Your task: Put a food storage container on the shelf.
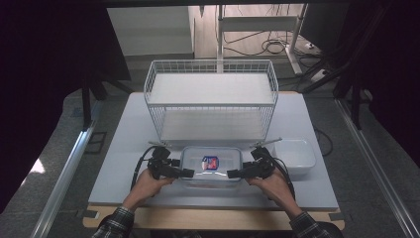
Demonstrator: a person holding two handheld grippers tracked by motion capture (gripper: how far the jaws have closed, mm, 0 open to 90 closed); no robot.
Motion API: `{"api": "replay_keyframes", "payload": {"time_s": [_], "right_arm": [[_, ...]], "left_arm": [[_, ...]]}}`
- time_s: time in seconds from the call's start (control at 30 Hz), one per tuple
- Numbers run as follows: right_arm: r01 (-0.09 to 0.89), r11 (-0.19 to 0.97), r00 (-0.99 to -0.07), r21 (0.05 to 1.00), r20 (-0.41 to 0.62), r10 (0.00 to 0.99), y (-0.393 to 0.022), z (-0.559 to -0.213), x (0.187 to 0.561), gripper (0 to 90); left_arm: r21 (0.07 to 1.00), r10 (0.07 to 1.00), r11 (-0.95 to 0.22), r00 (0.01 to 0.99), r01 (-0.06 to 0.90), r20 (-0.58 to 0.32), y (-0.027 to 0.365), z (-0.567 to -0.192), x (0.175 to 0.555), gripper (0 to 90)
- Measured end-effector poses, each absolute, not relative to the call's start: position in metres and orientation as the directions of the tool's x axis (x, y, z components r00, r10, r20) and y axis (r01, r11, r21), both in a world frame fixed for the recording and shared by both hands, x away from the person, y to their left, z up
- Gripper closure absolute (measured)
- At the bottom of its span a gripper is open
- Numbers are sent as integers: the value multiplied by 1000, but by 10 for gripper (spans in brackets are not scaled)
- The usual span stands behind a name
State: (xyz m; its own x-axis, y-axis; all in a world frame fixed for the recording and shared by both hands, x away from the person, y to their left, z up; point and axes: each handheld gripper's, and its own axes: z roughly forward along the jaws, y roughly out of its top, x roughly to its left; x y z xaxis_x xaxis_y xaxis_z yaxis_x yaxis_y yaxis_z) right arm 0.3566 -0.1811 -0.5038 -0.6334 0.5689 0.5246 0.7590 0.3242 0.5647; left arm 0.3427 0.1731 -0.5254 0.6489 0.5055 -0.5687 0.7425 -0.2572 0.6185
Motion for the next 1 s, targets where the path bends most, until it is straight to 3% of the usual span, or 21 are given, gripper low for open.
{"api": "replay_keyframes", "payload": {"time_s": [0.17, 0.3, 0.43, 0.63, 1.0], "right_arm": [[815, 282, -570, 507, 610, 551, -189, -508, 358, 195], [794, 288, -595, 536, 586, 550, -194, -500, 353, 308], [793, 232, -587, 564, 603, 540, -204, -491, 347, 489], [755, 272, -628, 597, 538, 563, -200, -484, 335, 496], [776, 200, -596, 598, 593, 542, -204, -491, 333, 501]], "left_arm": [[590, 504, -234, 616, 773, -606, 181, -523, 339, 181], [604, 515, -245, 630, 758, -582, 183, -517, 332, 234], [636, 503, -192, 631, 748, -590, 194, -512, 320, 424], [666, 534, -189, 645, 721, -547, 191, -507, 305, 454], [664, 539, -121, 611, 738, -580, 194, -511, 296, 486]]}}
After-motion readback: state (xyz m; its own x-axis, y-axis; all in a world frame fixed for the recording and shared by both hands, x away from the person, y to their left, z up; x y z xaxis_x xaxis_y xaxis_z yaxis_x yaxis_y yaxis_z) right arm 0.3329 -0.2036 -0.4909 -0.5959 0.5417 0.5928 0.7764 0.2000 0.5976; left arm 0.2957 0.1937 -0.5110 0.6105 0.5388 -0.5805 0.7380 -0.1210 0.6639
